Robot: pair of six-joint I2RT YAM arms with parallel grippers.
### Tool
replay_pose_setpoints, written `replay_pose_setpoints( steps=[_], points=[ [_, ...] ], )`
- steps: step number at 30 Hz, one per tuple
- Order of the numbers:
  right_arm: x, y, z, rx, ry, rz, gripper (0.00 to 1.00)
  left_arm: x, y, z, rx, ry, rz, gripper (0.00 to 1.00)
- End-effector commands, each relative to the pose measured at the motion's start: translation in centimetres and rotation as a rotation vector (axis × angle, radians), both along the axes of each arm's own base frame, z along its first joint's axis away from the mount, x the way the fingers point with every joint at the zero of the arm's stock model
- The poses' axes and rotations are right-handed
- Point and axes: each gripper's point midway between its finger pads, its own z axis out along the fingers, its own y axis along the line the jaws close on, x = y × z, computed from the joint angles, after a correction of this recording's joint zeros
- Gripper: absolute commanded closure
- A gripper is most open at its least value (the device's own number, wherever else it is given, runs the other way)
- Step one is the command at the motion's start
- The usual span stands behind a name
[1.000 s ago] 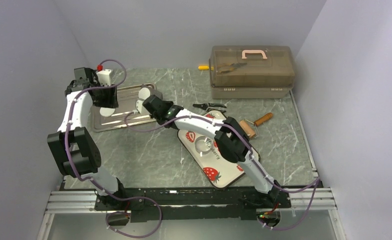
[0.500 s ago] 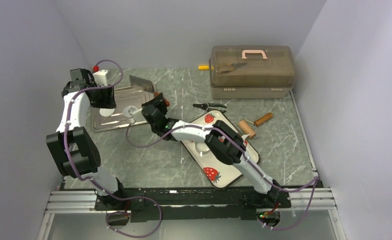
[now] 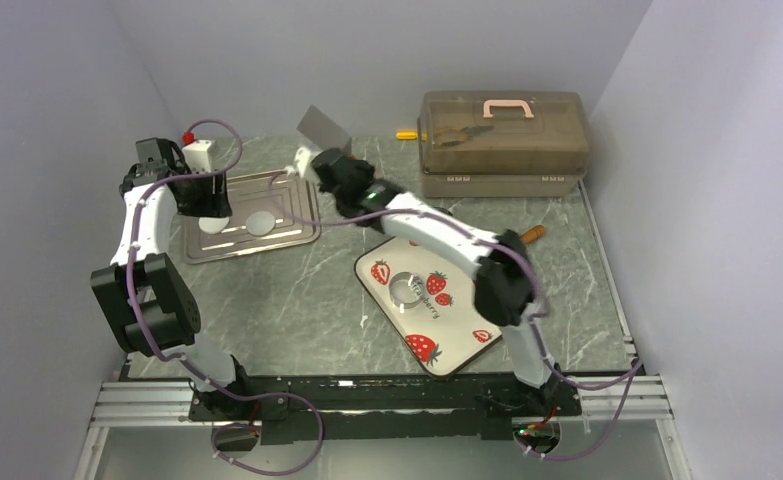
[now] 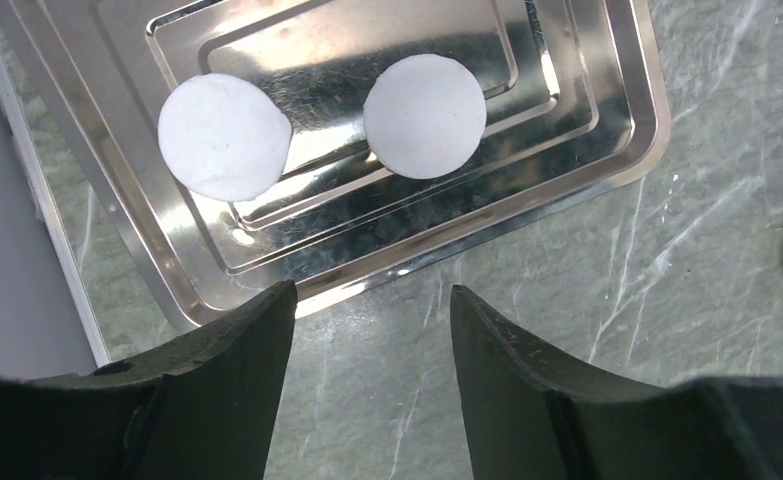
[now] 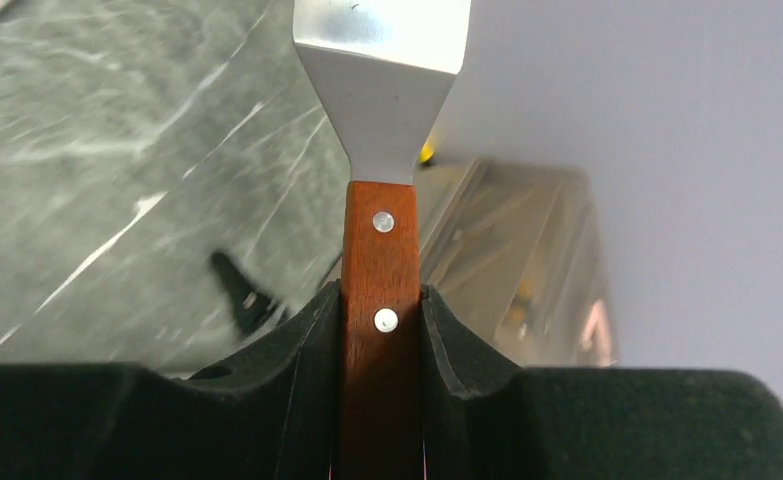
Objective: Roll out the dumpling wrappers from the dough
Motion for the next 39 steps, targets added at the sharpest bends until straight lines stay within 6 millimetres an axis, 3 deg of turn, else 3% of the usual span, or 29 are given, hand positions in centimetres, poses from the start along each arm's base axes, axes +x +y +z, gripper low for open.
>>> replay_pose_setpoints(
  steps=[1, 4, 8, 10, 12, 19, 21, 22, 24, 26, 27, 29, 34, 36, 39],
  points=[
    [-7.0, -7.1, 5.0, 0.508, 0.317, -0.142, 1.0, 0.5, -1.2, 1.5, -0.045, -0.044, -0.025, 0.33],
    [-12.6, -10.0, 1.5, 0.608, 0.511, -0.186, 1.0, 0.8, -2.1, 1.7, -0.053, -0.045, -0.038, 0.27],
    [-19.4, -16.0, -4.0, 0.68, 0.68, -0.399, 1.0, 1.0, -3.2, 2.2, -0.073, -0.055, -0.068, 0.23],
    [-21.2, -18.8, -6.2, 0.705, 0.689, -0.489, 1.0, 1.1, -3.8, 2.3, -0.085, -0.056, -0.076, 0.22],
    [-22.2, -20.3, -7.7, 0.72, 0.681, -0.525, 1.0, 1.2, -4.3, 2.4, -0.089, -0.05, -0.084, 0.22],
    [-25.6, -20.8, -10.2, 0.86, 0.757, -0.557, 1.0, 0.5, -6.2, 2.0, -0.134, -0.034, -0.146, 0.22],
    [-25.8, -21.7, -11.1, 0.843, 0.753, -0.628, 0.96, 0.0, -6.3, 1.5, -0.134, -0.02, -0.153, 0.22],
    [-25.8, -22.0, -11.5, 0.828, 0.753, -0.653, 0.86, -0.2, -6.3, 1.3, -0.135, -0.014, -0.156, 0.22],
    [-25.6, -22.1, -11.7, 0.8, 0.755, -0.685, 0.56, -0.5, -6.5, 1.3, -0.137, -0.011, -0.168, 0.22],
    [-25.0, -22.0, -11.1, 0.786, 0.742, -0.701, 0.07, -1.0, -6.7, 1.6, -0.143, -0.009, -0.181, 0.22],
    [-24.6, -22.0, -10.3, 0.791, 0.725, -0.699, 0.01, -1.2, -6.9, 1.8, -0.146, -0.008, -0.193, 0.22],
    [-23.5, -21.4, -8.1, 0.82, 0.689, -0.65, 0.0, -1.9, -7.5, 2.3, -0.159, -0.004, -0.229, 0.22],
    [-20.7, -17.7, -2.8, 0.924, 0.659, -0.393, 0.0, -3.8, -7.8, 2.6, -0.158, 0.026, -0.251, 0.23],
    [-18.8, -17.2, -1.7, 0.977, 0.636, -0.335, 0.0, -4.8, -7.7, 2.4, -0.134, 0.025, -0.244, 0.23],
    [-15.3, -18.2, -0.1, 1.103, 0.575, -0.294, 0.0, -7.0, -7.4, 2.4, -0.086, 0.013, -0.226, 0.23]
  ],
)
